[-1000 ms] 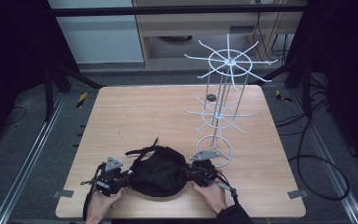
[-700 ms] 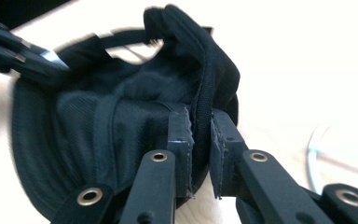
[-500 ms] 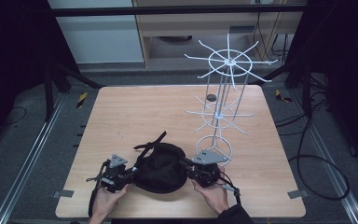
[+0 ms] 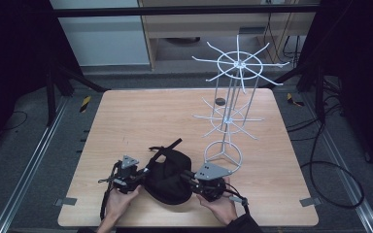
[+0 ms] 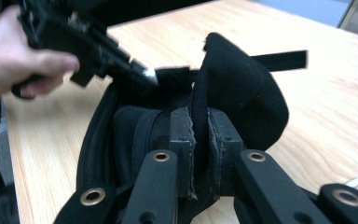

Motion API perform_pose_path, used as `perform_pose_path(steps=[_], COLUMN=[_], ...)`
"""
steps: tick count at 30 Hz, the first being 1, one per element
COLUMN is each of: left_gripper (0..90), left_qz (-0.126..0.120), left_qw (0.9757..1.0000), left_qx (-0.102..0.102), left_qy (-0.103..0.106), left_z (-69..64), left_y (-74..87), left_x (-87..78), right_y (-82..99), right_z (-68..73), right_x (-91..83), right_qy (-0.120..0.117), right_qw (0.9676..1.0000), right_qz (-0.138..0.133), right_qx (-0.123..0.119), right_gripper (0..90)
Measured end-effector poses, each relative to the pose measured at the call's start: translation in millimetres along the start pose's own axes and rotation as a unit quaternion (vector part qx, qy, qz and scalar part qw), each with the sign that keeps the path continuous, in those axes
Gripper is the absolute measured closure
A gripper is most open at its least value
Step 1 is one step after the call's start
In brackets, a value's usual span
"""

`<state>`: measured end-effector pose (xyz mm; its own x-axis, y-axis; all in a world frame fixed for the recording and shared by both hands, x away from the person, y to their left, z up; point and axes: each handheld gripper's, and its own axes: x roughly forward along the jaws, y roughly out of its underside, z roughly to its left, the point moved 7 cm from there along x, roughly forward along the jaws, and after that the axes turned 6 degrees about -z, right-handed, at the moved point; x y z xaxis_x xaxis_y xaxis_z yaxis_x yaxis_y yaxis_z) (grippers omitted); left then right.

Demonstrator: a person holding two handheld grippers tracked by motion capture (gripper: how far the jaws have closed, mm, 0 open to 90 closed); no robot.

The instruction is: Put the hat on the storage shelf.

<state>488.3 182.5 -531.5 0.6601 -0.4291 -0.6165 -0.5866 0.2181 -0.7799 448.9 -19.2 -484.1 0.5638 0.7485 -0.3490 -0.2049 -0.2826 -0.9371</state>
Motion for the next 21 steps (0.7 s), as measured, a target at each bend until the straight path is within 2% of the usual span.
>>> perform_pose_path(steps=[5,13,20,21], left_gripper=[77.0,64.3,57.6,56.6], left_qz=[-0.004,-0.017,-0.029,-0.040], left_qw=[1.0000,0.9996,0.9993,0.9989], left_qx=[-0.002,-0.006,-0.009,-0.009], left_qy=[0.009,0.022,0.024,0.022], left_z=[-0.3,1.5,2.6,2.1], left_y=[-0.5,-5.5,-9.8,-13.5], left_x=[-2.3,-10.9,-22.1,-29.4], right_y=[9.7,18.8,19.2,18.3], right_z=[-2.0,-10.6,-13.9,-14.8], right_x=[2.9,2.1,0.8,0.0], right_qy=[0.011,0.044,0.059,0.062], right_qw=[0.9997,0.9980,0.9971,0.9970], right_qz=[0.022,0.044,0.048,0.046], right_qx=[0.001,0.007,0.006,0.007], right_gripper=[81.9,82.2,82.5,82.6])
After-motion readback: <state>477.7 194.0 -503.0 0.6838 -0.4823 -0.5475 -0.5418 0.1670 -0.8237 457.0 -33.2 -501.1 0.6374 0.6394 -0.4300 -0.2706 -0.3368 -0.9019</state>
